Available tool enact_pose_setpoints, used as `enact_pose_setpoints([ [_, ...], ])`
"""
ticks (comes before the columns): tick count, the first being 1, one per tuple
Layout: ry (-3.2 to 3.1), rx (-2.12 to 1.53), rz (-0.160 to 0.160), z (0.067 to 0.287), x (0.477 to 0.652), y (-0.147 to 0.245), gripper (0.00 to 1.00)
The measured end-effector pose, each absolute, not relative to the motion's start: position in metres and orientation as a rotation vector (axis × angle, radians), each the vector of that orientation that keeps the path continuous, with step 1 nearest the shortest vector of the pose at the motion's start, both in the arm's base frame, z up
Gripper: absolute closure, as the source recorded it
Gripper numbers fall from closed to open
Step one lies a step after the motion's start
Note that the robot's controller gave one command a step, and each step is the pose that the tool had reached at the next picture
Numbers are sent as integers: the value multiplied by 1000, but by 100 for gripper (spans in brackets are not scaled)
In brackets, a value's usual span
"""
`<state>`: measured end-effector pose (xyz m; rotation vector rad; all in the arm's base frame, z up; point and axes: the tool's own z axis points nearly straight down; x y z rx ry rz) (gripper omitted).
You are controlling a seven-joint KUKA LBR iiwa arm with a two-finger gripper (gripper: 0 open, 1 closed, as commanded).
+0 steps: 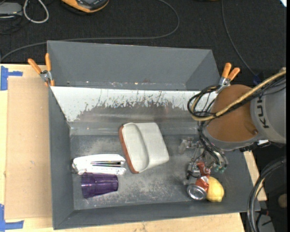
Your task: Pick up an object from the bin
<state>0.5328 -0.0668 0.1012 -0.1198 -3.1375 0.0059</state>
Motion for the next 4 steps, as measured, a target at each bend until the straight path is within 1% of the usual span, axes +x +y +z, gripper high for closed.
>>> enact_pose_setpoints([
  [1, -3138, -9, -9, 101, 496, -41, 0],
  [2, -3137, -110, 2, 73, 516, -109, 0],
  [3, -3139, -2, -14, 96, 506, -72, 0],
  [4, -3133, -157, -2, 77, 534, -159, 100],
])
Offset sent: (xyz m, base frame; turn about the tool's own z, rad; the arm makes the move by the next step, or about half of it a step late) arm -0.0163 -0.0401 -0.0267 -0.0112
